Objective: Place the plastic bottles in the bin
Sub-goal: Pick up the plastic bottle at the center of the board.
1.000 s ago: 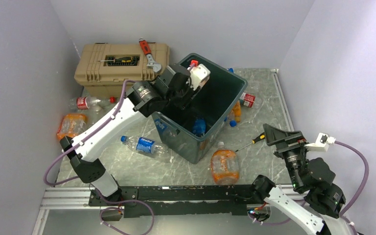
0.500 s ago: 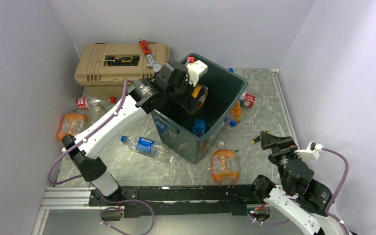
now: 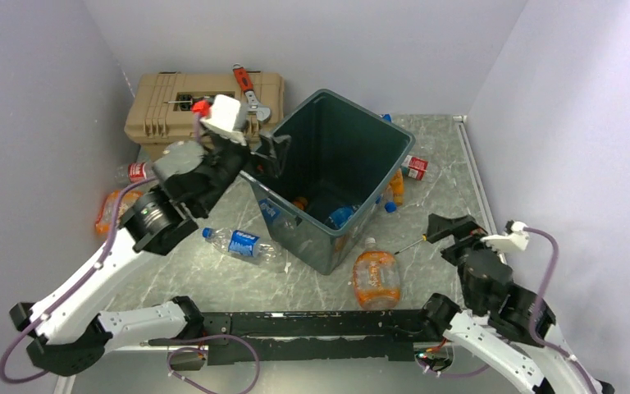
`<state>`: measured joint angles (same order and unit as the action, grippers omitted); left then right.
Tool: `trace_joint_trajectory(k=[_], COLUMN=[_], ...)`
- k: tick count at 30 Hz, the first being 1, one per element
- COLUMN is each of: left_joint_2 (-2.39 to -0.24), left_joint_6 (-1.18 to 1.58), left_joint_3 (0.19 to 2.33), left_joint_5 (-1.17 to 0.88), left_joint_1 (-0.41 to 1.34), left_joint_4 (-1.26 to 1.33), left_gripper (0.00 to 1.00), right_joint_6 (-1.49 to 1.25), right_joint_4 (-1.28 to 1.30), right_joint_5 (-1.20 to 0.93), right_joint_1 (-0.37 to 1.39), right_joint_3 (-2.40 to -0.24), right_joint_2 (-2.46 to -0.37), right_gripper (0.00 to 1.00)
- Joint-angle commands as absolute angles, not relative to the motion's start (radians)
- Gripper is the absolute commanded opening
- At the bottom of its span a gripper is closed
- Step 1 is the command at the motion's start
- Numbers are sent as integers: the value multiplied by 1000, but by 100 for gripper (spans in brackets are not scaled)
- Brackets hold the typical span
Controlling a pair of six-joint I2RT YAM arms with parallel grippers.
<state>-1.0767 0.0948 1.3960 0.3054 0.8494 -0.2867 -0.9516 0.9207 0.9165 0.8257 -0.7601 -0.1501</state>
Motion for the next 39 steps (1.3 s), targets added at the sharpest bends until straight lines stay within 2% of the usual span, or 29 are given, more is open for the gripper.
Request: trace_joint_trajectory(k=[1, 6, 11, 18, 22, 26, 29, 33, 36, 39], left_joint_2=[-1022, -941, -842, -680, -671, -667, -662, -660, -657, -658], left_joint_6=[116, 158, 109, 60, 67, 67, 54, 43, 47, 61], left_joint_3=[1355, 1266, 1127, 971, 952, 938, 920, 909, 902, 903], left_joint_5=[502, 463, 491, 536, 560, 570, 567, 574, 568, 551], left_joint_1=[800, 708, 683, 684, 683, 684, 684, 685, 687, 687], left_joint_4=[-202, -183, -87, 19, 2, -19, -8, 27, 31, 24], left_gripper=[99, 100, 100, 99, 99, 99, 99, 99, 99, 100], right_joint_6=[-923, -872, -947, -1100, -1143, -1082, -1055, -1179, -1283, -1284], right_joint_4=[809, 663, 710, 838, 773, 603, 436, 142, -137, -239], right_joint_5=[997, 992, 980, 922, 861, 698, 363, -18, -139, -156], right_joint_1=[831, 831, 829, 826, 790, 586, 281, -37, -109, -109], right_joint_3=[-748, -717, -742, -651, -586, -520, -452, -297, -193, -199], right_joint_2=[-259, -329, -451, -421, -450, -451, -471, -512, -563, -680], right_gripper=[100, 99, 99, 97, 97, 96, 95, 91, 88, 88])
